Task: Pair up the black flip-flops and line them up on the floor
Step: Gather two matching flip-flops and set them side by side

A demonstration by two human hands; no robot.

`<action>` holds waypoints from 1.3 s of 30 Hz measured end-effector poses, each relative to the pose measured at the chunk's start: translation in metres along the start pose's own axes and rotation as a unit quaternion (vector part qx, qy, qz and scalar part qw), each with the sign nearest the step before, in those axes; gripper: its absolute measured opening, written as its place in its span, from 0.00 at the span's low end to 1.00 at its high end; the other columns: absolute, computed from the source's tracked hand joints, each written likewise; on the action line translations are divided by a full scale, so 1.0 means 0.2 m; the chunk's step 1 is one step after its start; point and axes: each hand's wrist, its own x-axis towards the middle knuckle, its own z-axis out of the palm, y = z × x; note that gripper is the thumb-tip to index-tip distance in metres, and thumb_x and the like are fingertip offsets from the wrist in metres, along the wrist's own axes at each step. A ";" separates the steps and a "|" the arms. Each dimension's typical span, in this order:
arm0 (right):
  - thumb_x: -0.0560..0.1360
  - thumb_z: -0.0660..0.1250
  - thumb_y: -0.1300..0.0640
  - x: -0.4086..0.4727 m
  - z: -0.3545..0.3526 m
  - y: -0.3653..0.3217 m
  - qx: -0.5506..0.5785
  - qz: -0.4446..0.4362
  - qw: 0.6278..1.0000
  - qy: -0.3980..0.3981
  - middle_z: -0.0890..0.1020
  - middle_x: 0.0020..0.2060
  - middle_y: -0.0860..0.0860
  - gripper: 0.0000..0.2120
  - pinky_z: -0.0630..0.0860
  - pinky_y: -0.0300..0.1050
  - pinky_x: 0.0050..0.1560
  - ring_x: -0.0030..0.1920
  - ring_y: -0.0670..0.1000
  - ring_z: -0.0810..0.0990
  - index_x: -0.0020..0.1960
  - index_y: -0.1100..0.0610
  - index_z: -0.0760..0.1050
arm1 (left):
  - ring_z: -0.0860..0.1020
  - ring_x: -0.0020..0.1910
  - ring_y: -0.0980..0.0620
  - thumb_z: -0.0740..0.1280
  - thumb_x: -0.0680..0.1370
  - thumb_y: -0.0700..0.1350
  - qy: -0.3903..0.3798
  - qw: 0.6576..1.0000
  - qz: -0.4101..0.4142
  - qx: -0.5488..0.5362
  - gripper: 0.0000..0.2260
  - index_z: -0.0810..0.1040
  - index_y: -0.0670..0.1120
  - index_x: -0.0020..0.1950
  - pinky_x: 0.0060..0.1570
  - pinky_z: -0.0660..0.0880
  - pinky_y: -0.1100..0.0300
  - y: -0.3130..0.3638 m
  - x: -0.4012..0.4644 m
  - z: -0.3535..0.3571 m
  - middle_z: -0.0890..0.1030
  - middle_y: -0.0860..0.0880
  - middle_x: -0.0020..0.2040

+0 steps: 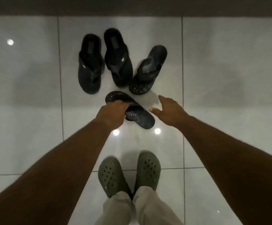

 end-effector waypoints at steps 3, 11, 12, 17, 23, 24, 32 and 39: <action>0.77 0.65 0.42 0.18 0.29 0.05 -0.037 0.012 0.999 -0.014 0.74 0.64 0.61 0.29 0.71 0.54 0.61 0.64 0.63 0.74 0.70 0.59 0.66 | 0.65 0.73 0.37 0.65 0.77 0.41 -0.003 0.999 0.005 0.046 0.27 0.62 0.49 0.76 0.71 0.66 0.41 -0.07 0.23 0.15 0.63 0.42 0.77; 0.70 0.75 0.51 0.38 0.69 0.18 -0.290 -0.024 0.953 0.090 0.74 0.58 0.58 0.34 0.78 0.57 0.46 0.51 0.61 0.77 0.70 0.58 0.63 | 0.53 0.77 0.34 0.71 0.74 0.48 0.006 0.988 0.069 0.140 0.34 0.60 0.53 0.77 0.71 0.61 0.34 -0.30 0.56 0.36 0.57 0.43 0.79; 0.70 0.74 0.55 0.40 0.68 0.21 -0.315 -0.042 0.941 0.112 0.75 0.59 0.60 0.33 0.79 0.58 0.44 0.50 0.62 0.77 0.70 0.58 0.65 | 0.58 0.75 0.35 0.72 0.72 0.50 0.019 0.991 0.064 0.120 0.33 0.63 0.52 0.74 0.68 0.66 0.35 -0.31 0.53 0.37 0.61 0.43 0.77; 0.72 0.69 0.62 0.49 0.49 0.19 -0.346 -0.171 0.919 0.075 0.69 0.70 0.63 0.28 0.76 0.62 0.51 0.61 0.67 0.73 0.71 0.59 0.68 | 0.76 0.58 0.38 0.74 0.65 0.61 0.000 0.995 -0.096 0.034 0.44 0.57 0.50 0.74 0.53 0.73 0.44 -0.28 0.30 0.52 0.75 0.43 0.62; 0.71 0.68 0.55 0.61 0.21 0.01 -0.316 -0.175 0.919 0.157 0.69 0.69 0.62 0.31 0.71 0.66 0.58 0.62 0.68 0.72 0.73 0.56 0.64 | 0.52 0.77 0.31 0.69 0.74 0.56 -0.010 0.996 0.007 0.092 0.39 0.51 0.53 0.78 0.67 0.67 0.38 -0.17 0.26 0.65 0.48 0.40 0.80; 0.72 0.67 0.53 0.65 0.17 -0.02 -0.313 -0.161 0.923 0.158 0.65 0.73 0.61 0.35 0.69 0.68 0.60 0.65 0.69 0.69 0.76 0.54 0.59 | 0.51 0.77 0.32 0.69 0.74 0.55 -0.021 0.996 0.005 0.081 0.36 0.56 0.52 0.77 0.67 0.67 0.39 -0.18 0.27 0.66 0.45 0.41 0.80; 0.79 0.64 0.50 0.77 0.08 0.02 -0.264 -0.062 0.957 0.105 0.58 0.76 0.57 0.34 0.64 0.72 0.66 0.73 0.68 0.58 0.79 0.54 0.52 | 0.71 0.67 0.33 0.67 0.76 0.55 -0.026 0.991 -0.103 -0.076 0.35 0.54 0.51 0.78 0.67 0.70 0.43 -0.27 0.22 0.69 0.53 0.42 0.80; 0.77 0.65 0.50 0.71 0.06 0.32 -0.217 0.020 0.970 0.107 0.57 0.76 0.61 0.39 0.59 0.69 0.71 0.73 0.73 0.55 0.79 0.54 0.46 | 0.76 0.60 0.36 0.68 0.75 0.57 0.009 0.982 -0.138 -0.127 0.26 0.68 0.46 0.68 0.62 0.74 0.45 -0.20 0.24 0.70 0.69 0.39 0.68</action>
